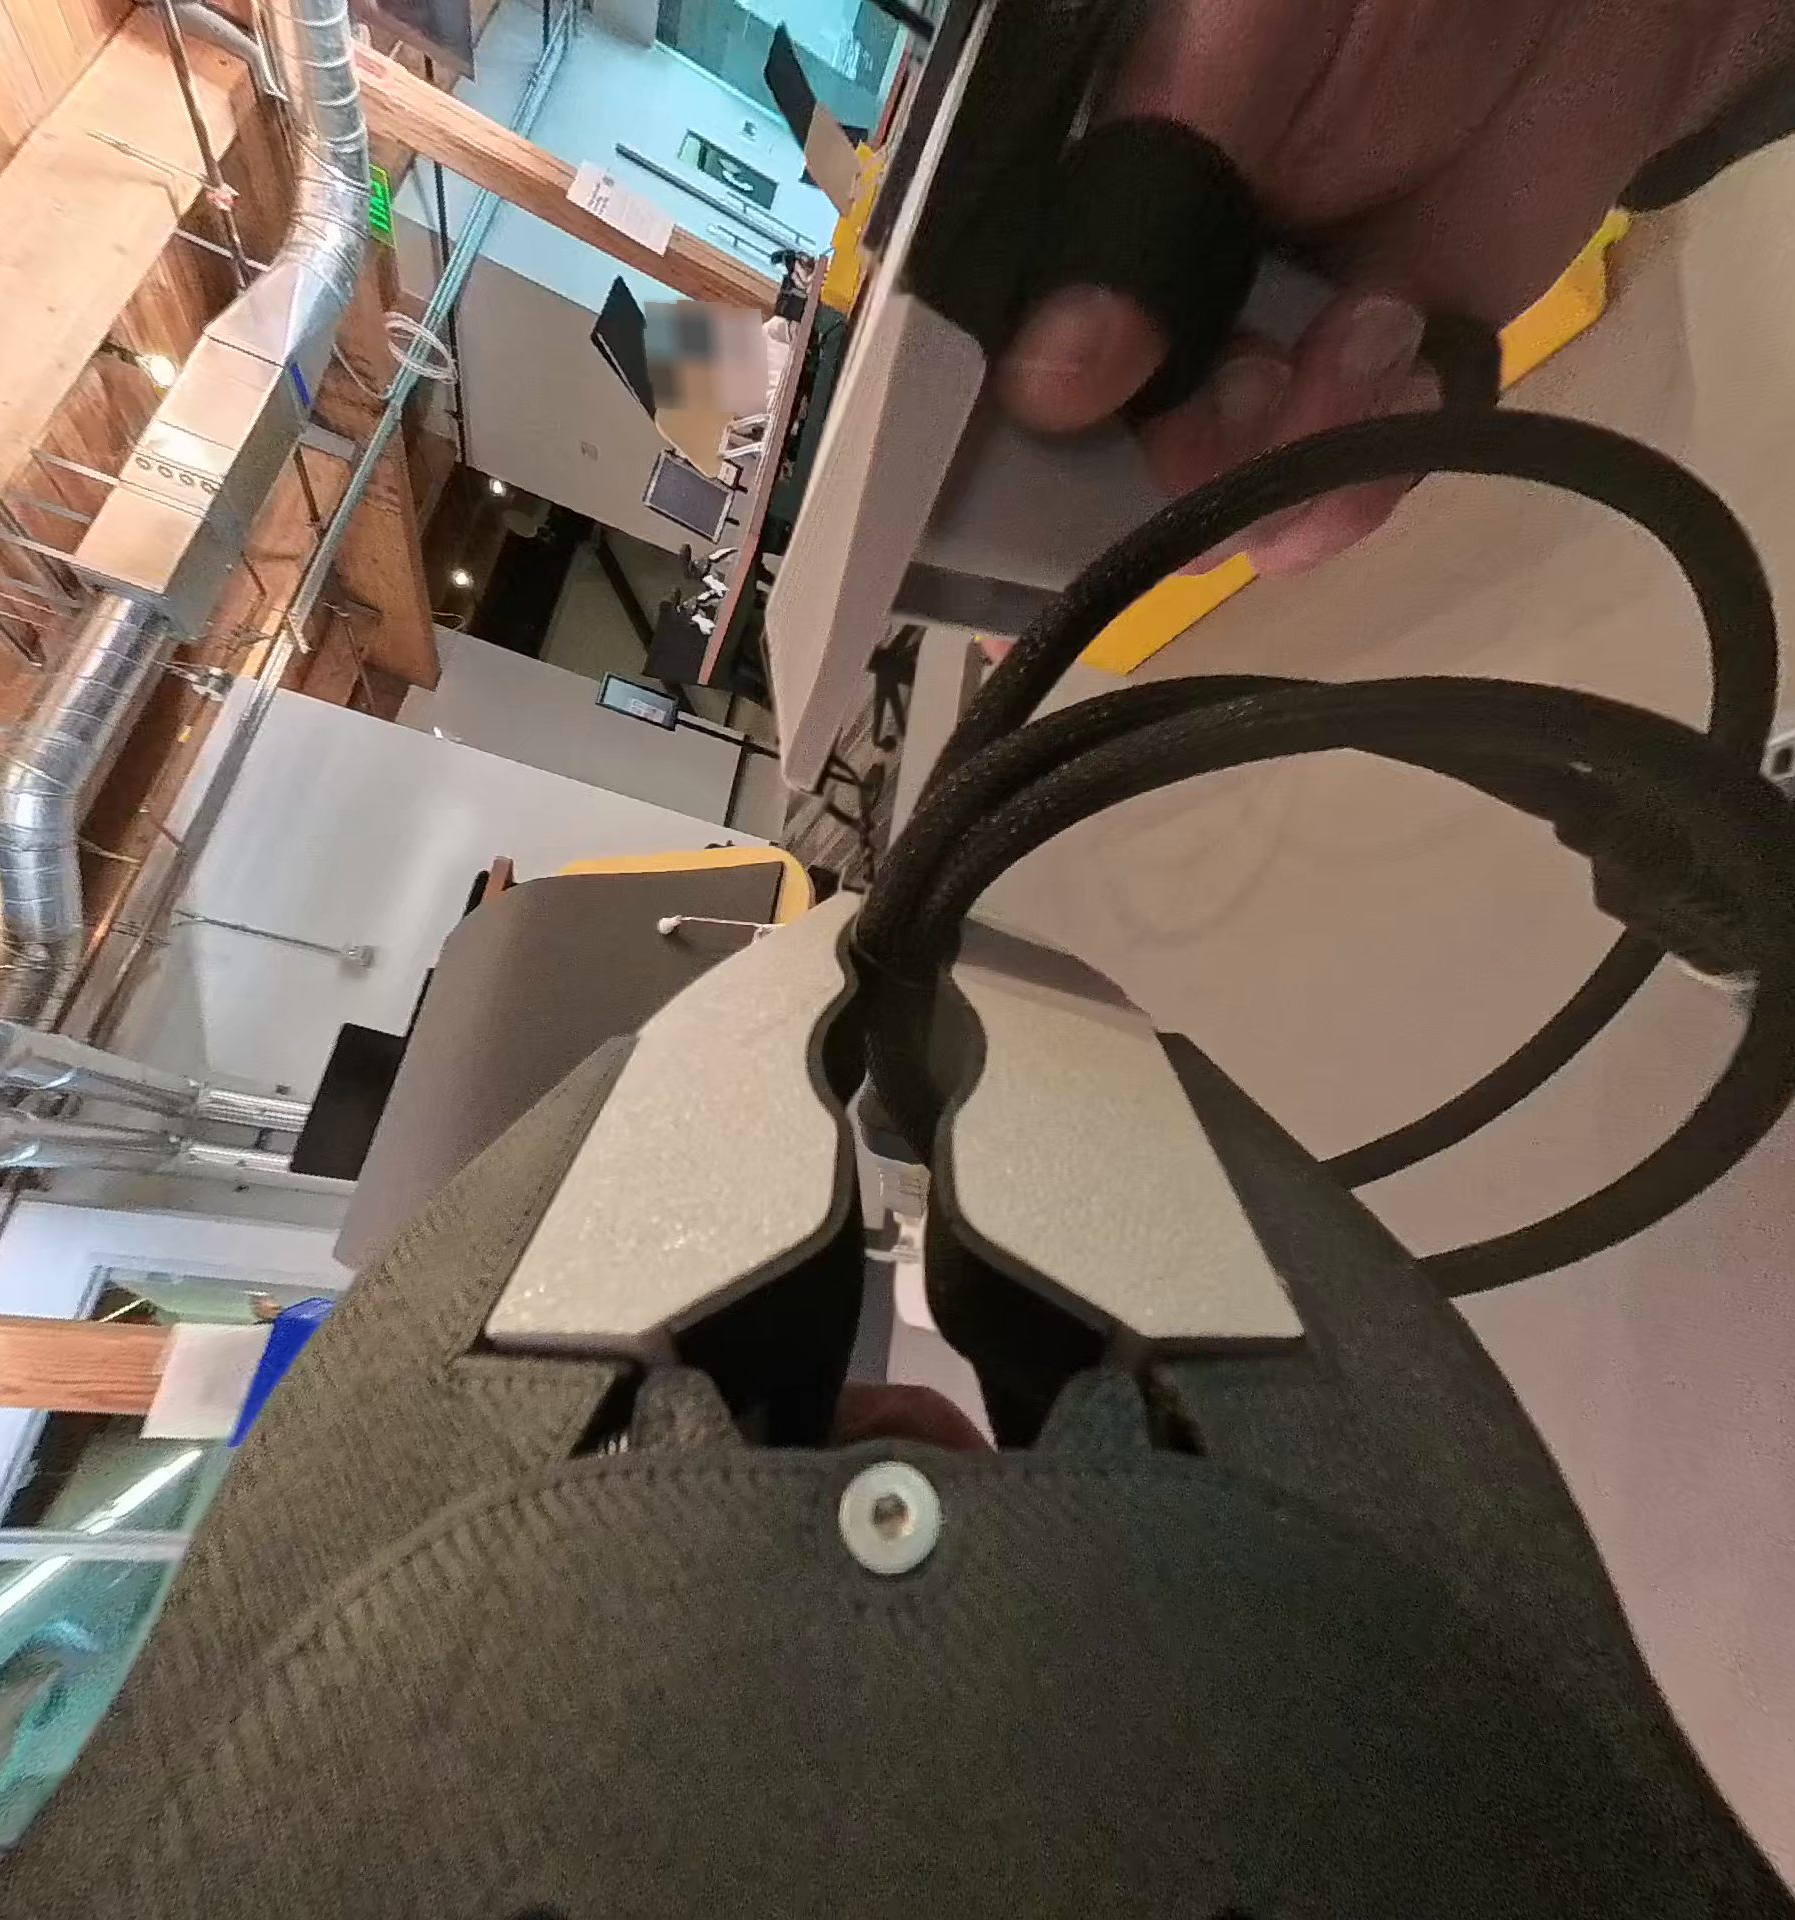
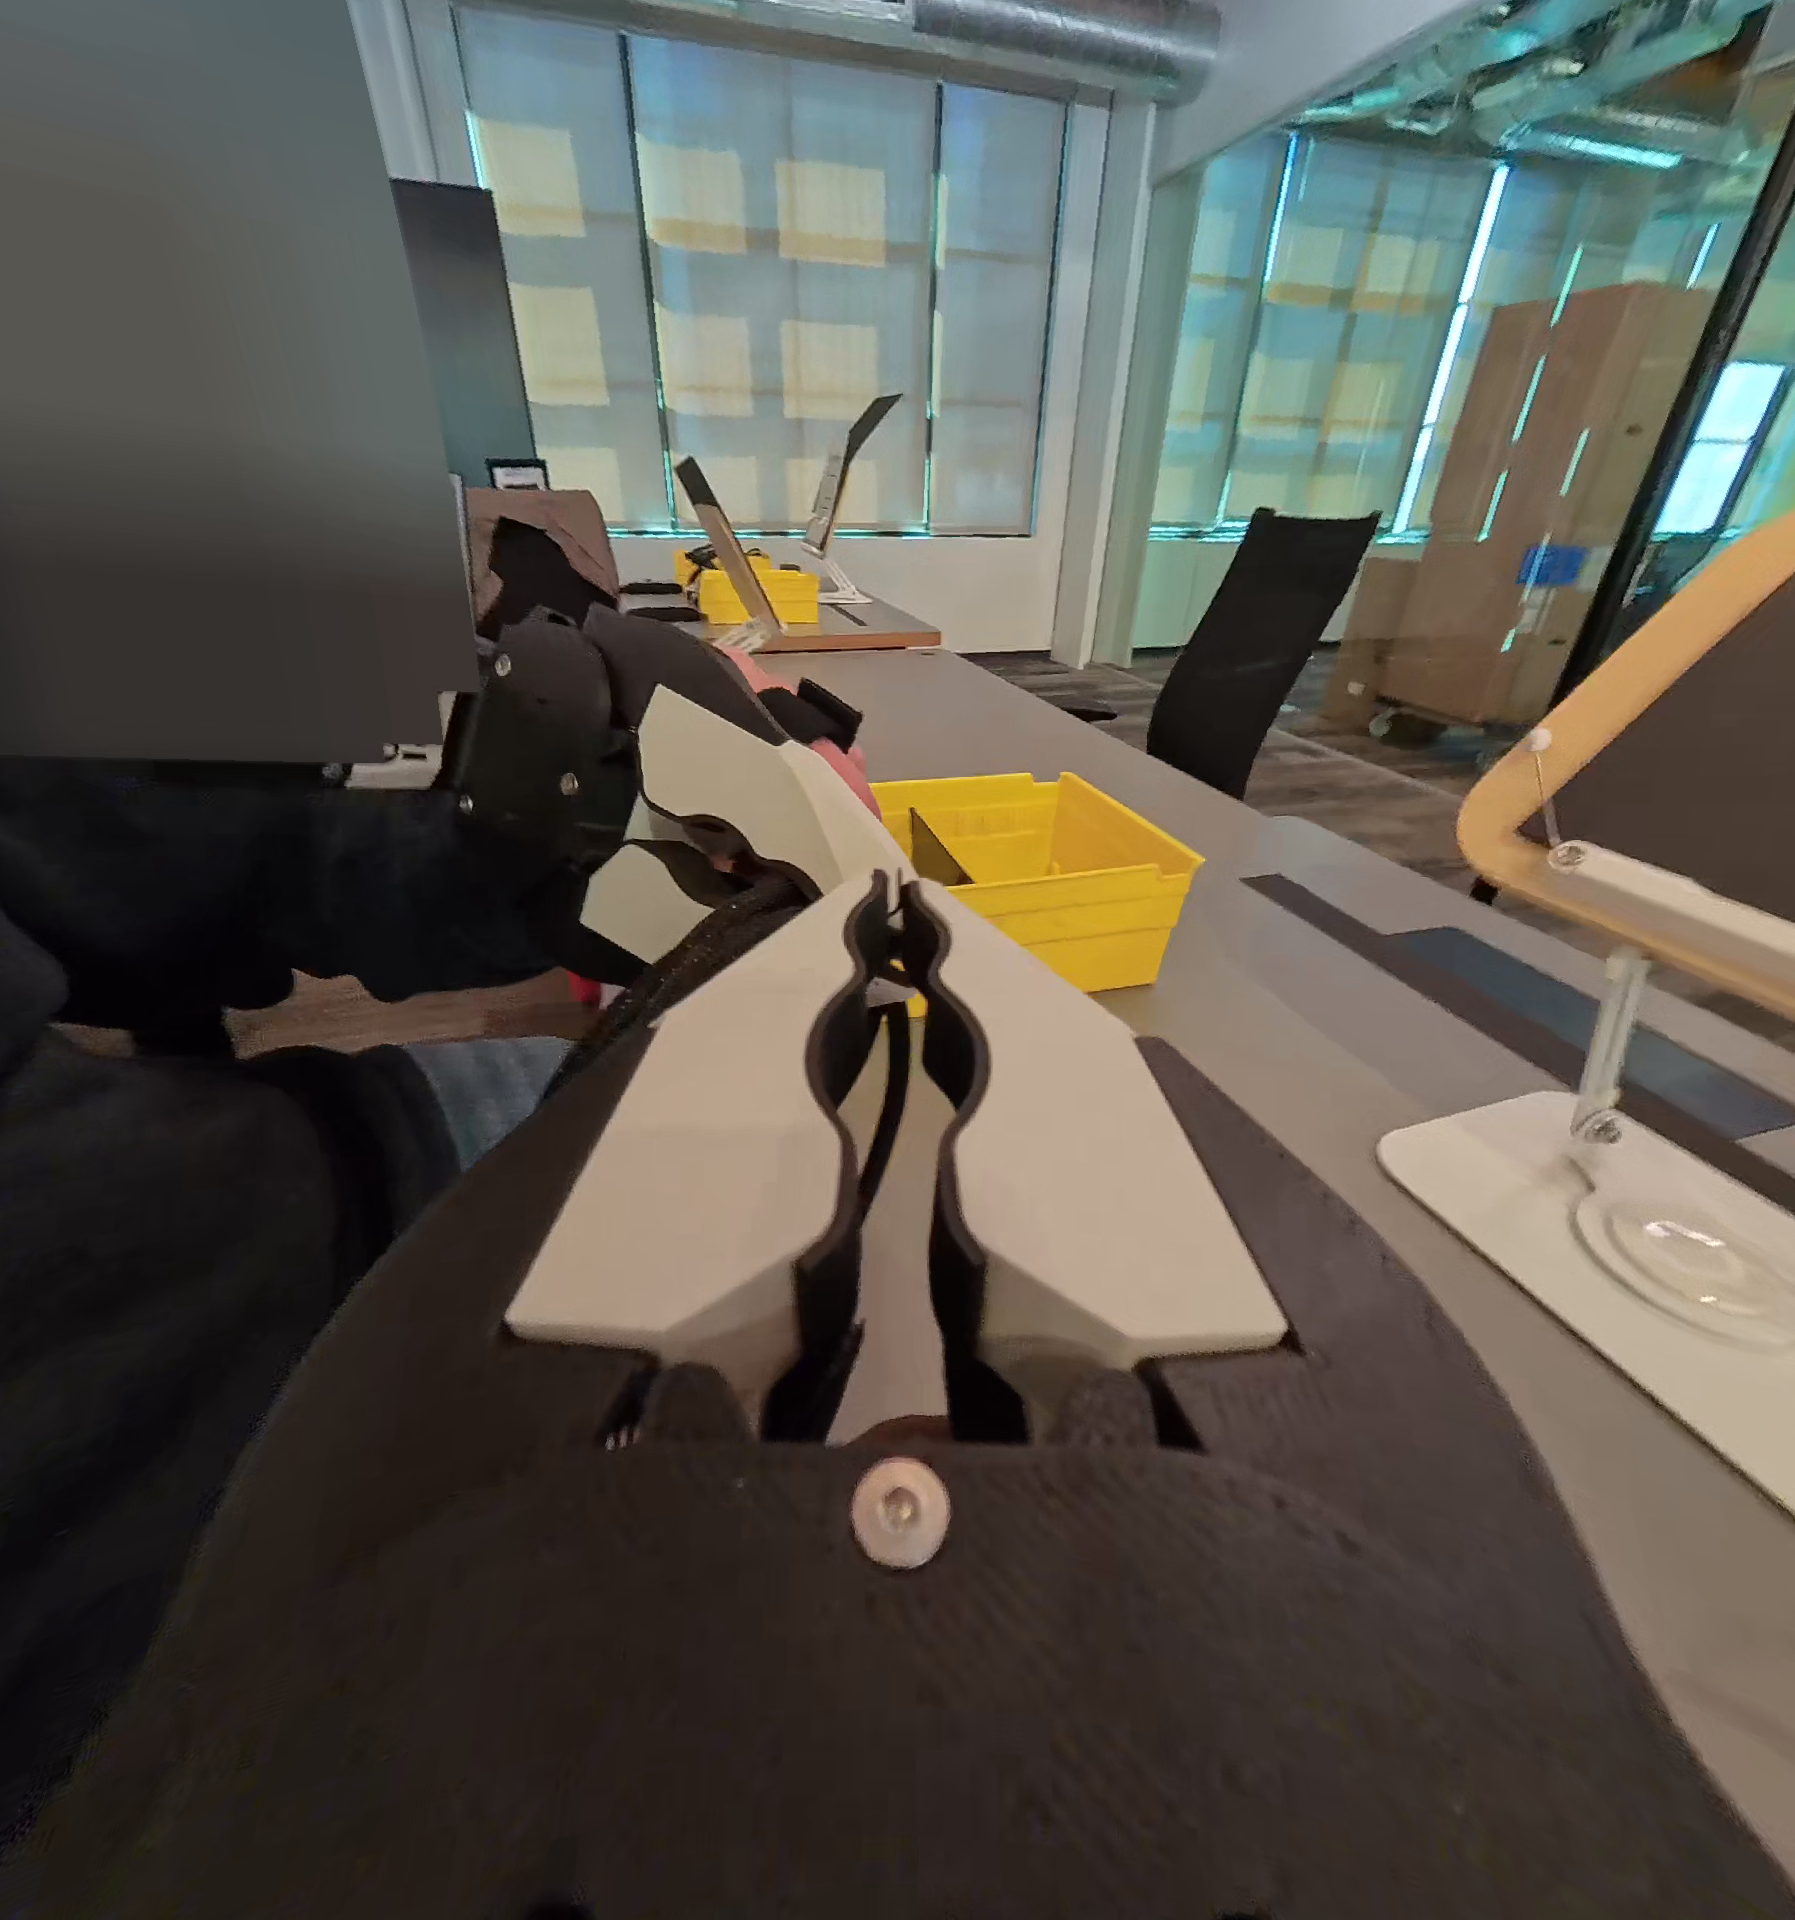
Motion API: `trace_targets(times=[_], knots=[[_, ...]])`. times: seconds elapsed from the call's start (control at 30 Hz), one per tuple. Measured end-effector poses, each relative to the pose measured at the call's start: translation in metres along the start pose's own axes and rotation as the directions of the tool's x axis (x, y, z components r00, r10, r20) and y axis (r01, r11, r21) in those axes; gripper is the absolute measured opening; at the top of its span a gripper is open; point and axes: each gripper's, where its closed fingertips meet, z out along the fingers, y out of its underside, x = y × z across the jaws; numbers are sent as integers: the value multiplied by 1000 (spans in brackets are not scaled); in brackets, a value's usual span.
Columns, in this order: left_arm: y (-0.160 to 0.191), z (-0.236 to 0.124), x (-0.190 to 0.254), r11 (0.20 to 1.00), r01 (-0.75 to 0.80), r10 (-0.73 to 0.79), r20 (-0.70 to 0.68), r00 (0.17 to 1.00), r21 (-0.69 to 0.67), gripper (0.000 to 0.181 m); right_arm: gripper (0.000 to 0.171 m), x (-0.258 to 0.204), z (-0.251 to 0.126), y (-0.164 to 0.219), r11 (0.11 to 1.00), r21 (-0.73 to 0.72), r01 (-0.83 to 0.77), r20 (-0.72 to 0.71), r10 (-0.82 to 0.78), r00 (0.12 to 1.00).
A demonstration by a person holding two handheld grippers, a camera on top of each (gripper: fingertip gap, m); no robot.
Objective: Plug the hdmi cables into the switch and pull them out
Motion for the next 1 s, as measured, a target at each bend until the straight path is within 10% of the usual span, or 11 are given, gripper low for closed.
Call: trace_targets(times=[0.2,0.5,0.8,1.0], knots=[[-3,-3,8,991,133,-128,-125,984,34,6,16,-10,-5,-4,954,-37,299,-30,-300,953],[-3,-14,10,920,386,-345,-337,876,63,6,15,-16,5,12,646,-234,727,-12,-749,662],[9,-12,20,938,348,-322,-370,871,3,7,8,-10,18,23,341,-326,882,51,-925,376],[12,-11,20,952,305,-291,-350,891,-14,7,0,-4,19,31,348,-366,863,76,-913,400]])
